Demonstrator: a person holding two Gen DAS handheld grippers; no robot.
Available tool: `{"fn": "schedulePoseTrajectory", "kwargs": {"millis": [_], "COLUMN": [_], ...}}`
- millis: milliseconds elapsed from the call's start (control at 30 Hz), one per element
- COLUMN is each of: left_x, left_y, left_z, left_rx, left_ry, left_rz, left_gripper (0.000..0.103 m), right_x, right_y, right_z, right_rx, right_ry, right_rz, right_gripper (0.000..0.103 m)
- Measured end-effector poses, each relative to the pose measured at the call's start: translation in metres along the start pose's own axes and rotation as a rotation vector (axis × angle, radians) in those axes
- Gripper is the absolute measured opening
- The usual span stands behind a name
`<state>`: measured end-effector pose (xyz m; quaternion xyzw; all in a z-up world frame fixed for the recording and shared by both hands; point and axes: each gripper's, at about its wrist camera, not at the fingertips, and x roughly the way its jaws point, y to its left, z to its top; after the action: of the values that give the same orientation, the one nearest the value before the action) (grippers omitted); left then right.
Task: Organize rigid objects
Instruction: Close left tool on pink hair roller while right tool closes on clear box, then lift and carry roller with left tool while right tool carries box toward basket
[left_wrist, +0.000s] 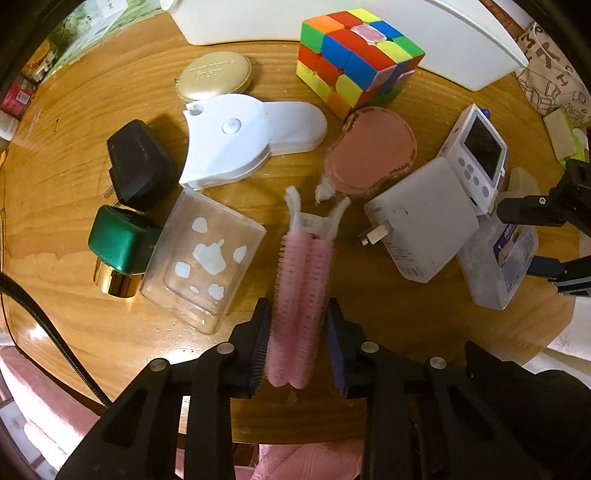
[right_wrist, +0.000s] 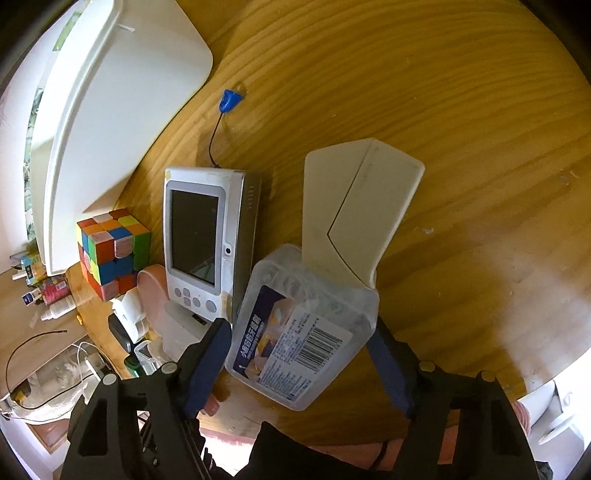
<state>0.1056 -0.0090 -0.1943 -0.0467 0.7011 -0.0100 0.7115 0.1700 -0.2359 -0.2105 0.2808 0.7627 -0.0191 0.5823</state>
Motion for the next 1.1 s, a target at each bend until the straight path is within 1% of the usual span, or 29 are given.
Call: {"fn": "schedulePoseTrajectory", "kwargs": {"millis": [33,133,400,533,667,800,1100], "left_x": [0.001,0.001,0.001,0.002,0.003,0.001,-0.014], "left_y": [-0.008,-0.013,-0.015,-0.012,-0.007,-0.004,0.019], "left_z": [0.003,0.005,0.006,0.004,0.001,-0.003,-0.009], "left_rx": [0.002,0.005,0.01,0.015,0.016,0.028,0.056], "left_ry": [0.004,0.013,0.025,0.031,0.048,0.048,0.024], "left_rz": [-0.003,-0.007,-0.009,-0.021,-0.052,-0.069,-0.11], "left_gripper": [0.029,0.029,0.028,0.028,0.028,0.028,0.028], "right_x": [0.001,0.002,0.001,0.002,0.001,-0.002,-0.007], "right_y": [0.002,0.001,-0.003,-0.005,-0.007,-0.008,-0.008], "right_z": [0.001,0.003,0.001,-0.005,-0.012,-0.021,-0.051], "right_rx": [-0.001,-0.006,-0.004,0.003,0.015,0.026,0.062], "right_ry": [0.001,0.003,0.0,0.003,-0.003,-0.02,-0.087], "right_rz": [-0.002,-0.003,0.004,0.002,0.005,0.011,0.033], "right_gripper": [0.075,0.074,0.073,0.072,0.072,0.072,0.071]}}
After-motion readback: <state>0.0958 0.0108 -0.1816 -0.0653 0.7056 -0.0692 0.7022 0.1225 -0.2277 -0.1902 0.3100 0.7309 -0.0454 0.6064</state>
